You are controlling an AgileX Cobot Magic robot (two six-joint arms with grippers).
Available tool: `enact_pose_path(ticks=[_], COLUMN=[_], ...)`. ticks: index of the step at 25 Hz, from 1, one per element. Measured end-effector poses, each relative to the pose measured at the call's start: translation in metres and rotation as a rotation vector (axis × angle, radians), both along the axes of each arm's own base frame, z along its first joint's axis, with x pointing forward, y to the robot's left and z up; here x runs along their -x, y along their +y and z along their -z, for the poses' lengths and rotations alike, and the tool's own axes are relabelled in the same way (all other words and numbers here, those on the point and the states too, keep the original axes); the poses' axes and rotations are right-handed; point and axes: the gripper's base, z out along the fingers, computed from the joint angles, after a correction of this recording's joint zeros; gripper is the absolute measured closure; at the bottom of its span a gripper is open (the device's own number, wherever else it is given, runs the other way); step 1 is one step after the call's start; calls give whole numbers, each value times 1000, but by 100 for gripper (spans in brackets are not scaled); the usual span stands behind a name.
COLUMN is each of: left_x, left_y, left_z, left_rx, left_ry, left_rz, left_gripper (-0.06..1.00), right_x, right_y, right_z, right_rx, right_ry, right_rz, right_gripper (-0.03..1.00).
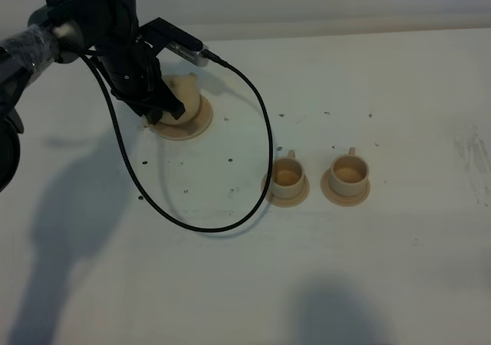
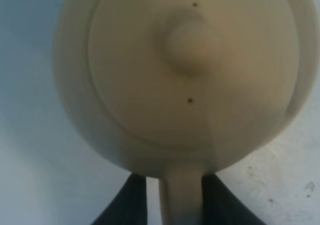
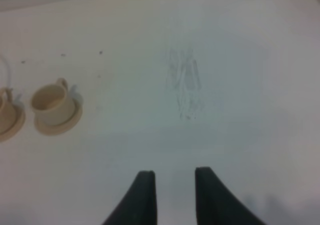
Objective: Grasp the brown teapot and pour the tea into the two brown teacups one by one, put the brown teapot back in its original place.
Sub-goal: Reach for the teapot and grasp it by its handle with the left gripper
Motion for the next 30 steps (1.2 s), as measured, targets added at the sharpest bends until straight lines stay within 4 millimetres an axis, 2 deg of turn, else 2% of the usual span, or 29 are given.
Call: enact_pose_path(ticks=[12, 30], left_x=[7, 7], left_y=[-4, -4], left_z=[0, 0], left_rx=[-11, -20], left_ry=[67, 58], left_rz=[4, -33], left_gripper=[92, 92], right_x=[0, 0], right_y=[0, 0], right_z=[0, 0], right_rx=[0, 0], right_ry=[0, 0], right_rz=[0, 0], right_gripper=[75, 75])
